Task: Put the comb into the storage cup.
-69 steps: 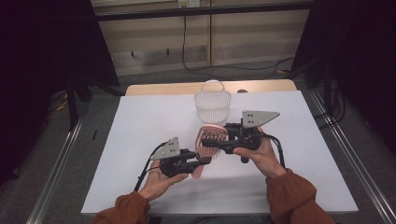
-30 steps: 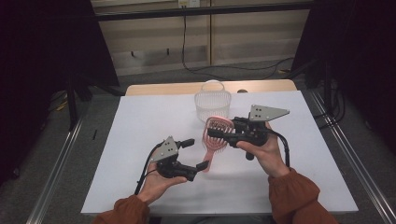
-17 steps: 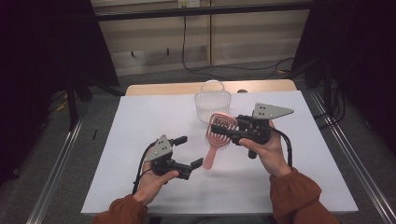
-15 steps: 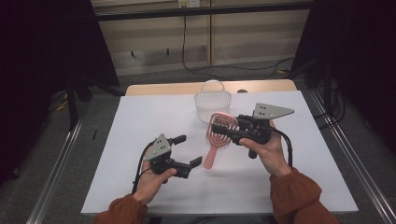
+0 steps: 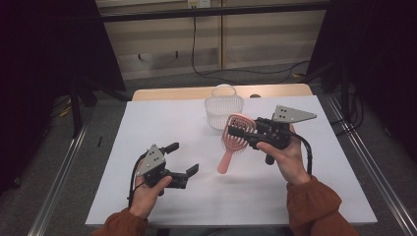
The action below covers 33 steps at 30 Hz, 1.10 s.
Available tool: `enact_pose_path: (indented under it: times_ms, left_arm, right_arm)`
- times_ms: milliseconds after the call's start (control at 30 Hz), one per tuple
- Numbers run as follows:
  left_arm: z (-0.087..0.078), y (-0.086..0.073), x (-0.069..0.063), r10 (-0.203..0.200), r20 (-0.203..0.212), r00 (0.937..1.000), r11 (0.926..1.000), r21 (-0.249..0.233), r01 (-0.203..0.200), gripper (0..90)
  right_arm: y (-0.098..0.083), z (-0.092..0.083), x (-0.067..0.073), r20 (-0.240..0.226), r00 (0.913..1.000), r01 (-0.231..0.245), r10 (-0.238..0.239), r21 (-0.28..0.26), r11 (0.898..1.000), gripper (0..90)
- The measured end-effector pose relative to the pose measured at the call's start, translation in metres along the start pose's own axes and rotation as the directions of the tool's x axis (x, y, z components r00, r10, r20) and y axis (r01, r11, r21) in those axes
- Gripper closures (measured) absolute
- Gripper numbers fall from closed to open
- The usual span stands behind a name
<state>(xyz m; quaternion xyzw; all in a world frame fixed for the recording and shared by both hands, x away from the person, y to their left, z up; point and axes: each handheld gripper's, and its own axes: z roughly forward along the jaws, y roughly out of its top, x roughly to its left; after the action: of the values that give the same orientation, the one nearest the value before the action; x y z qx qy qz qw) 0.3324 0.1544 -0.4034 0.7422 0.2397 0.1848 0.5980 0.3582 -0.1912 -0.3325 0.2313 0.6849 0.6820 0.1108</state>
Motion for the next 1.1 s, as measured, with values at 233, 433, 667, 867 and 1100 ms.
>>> enact_pose_path:
  times_ms: [233,433,667,867,1100]
  left_arm:
    - [-0.023,-0.005,0.002,0.021,-0.025,0.9995,0.9985,-0.049,-0.022,2.5]
    - [-0.04,-0.011,0.009,-0.032,-0.126,0.9916,0.9976,-0.065,0.024,3.1]
    - [-0.051,-0.02,0.018,-0.07,-0.157,0.985,0.9946,-0.086,0.057,3.1]
    - [-0.065,-0.027,0.026,-0.1,-0.196,0.9756,0.9916,-0.1,0.081,3.2]
    - [-0.072,-0.034,0.032,-0.108,-0.223,0.9687,0.989,-0.123,0.081,2.3]
  right_arm:
    - [0.003,-0.003,-0.002,0.014,0.9999,0.004,-0.004,-0.003,1.0,63.2]
    - [0.006,-0.007,-0.004,0.04,0.9991,0.009,-0.009,-0.012,1.0,63.2]
    - [0.008,-0.008,-0.009,0.073,0.9973,0.009,-0.008,-0.015,1.0,63.2]
    - [0.008,-0.005,-0.015,0.086,0.9962,0.006,-0.005,-0.009,1.0,63.2]
    - [0.014,-0.002,-0.022,0.128,0.9917,0.013,-0.011,-0.01,1.0,63.2]
